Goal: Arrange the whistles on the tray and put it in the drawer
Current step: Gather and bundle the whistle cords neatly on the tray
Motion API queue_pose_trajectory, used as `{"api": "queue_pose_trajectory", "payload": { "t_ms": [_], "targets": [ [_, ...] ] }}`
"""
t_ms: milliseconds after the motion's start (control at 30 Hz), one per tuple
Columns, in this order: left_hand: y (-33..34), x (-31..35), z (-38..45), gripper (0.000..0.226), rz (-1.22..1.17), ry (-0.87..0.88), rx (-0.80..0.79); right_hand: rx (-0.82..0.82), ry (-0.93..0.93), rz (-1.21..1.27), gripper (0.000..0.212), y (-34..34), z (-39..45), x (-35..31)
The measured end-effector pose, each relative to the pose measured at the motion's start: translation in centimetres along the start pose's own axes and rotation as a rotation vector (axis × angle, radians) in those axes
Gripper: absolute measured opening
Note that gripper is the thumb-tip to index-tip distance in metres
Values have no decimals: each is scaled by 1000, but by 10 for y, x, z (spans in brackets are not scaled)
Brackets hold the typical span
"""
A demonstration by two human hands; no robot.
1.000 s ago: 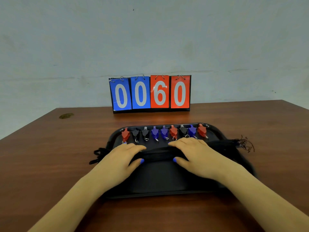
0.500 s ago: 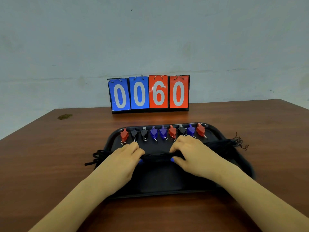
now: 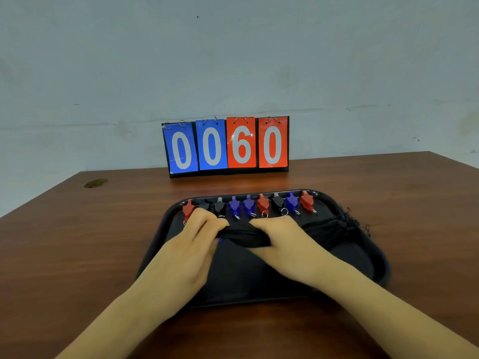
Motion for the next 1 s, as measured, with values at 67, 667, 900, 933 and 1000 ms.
{"api": "queue_pose_trajectory", "payload": {
  "t_ms": [67, 667, 900, 933, 1000],
  "targets": [
    [0, -4, -1, 25, -19, -22, 6, -40, 66, 165, 7, -5, 0, 2],
    [19, 10, 0, 19, -860, -346, -128, 173, -9, 877, 21, -47, -6, -43],
    [34, 21, -8, 32, -1400, -601, -158, 123, 57, 1332, 31, -36, -7, -57],
    [36, 24, -7, 30, -1453, -630, -157, 145, 80, 1417, 32, -36, -6, -52],
    [40, 28, -5, 27, -1522, -697, -149, 198, 140, 1546, 35, -34, -2, -40]
  ]
}}
Point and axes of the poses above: each hand's wrist, its own z-axis towards the middle knuckle, its own y-axis out of the palm, x = y × z, the point moved 8 cm from there along z, towards the middle knuckle, and after that the axes turned 1 degree about -z, right-handed, at the moved point
